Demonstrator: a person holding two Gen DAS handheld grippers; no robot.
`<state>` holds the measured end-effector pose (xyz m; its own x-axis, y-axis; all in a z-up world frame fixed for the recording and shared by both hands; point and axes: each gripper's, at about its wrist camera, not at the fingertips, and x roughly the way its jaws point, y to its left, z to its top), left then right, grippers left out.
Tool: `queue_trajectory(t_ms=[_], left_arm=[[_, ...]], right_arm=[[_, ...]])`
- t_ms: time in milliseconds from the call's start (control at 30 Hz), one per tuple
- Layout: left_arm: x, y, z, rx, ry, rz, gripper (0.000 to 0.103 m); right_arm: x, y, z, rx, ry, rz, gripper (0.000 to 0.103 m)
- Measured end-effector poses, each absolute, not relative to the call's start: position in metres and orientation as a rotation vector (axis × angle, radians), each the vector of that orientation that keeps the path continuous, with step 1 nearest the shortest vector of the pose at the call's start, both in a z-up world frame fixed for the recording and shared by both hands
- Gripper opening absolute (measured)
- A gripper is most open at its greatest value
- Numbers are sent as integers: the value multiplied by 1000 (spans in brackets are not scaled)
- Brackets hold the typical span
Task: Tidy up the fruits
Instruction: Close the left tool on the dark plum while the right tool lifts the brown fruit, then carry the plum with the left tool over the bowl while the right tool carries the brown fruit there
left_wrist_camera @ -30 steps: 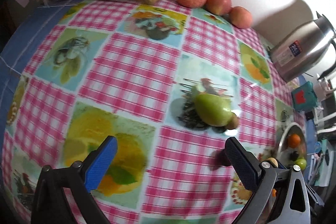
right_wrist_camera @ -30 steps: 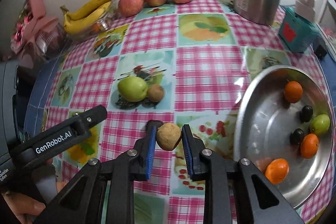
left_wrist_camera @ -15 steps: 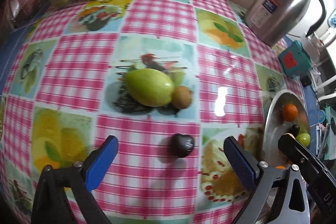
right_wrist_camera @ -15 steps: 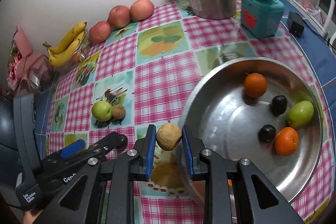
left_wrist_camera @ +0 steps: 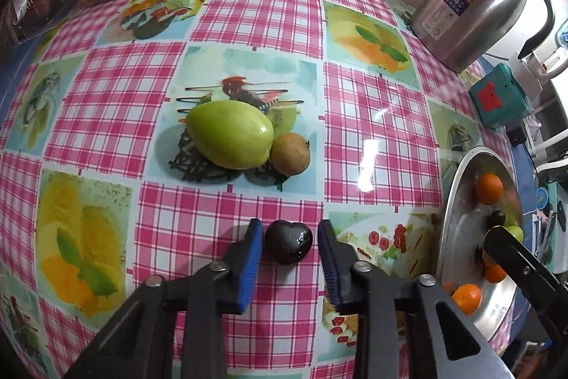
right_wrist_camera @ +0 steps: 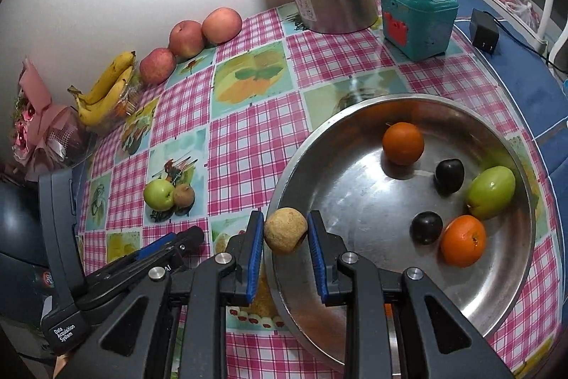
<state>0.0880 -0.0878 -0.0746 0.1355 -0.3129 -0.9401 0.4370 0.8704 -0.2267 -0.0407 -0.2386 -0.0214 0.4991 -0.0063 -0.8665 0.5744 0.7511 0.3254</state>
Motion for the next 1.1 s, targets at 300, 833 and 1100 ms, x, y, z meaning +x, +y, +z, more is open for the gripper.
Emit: queue_trajectory(t_ms=[300,833,1100], left_arm=[[88,-80,-48,62,1292,-565,27],[54,-123,-14,84,1237,-694,27],[24,-154,-12,169,1228,-764,27]], right_arm=[[-43,-243,-19,672,984,-386,26],[-74,-289,-25,733,959,-511,26],[-92,-312,-26,724,953,-585,27]])
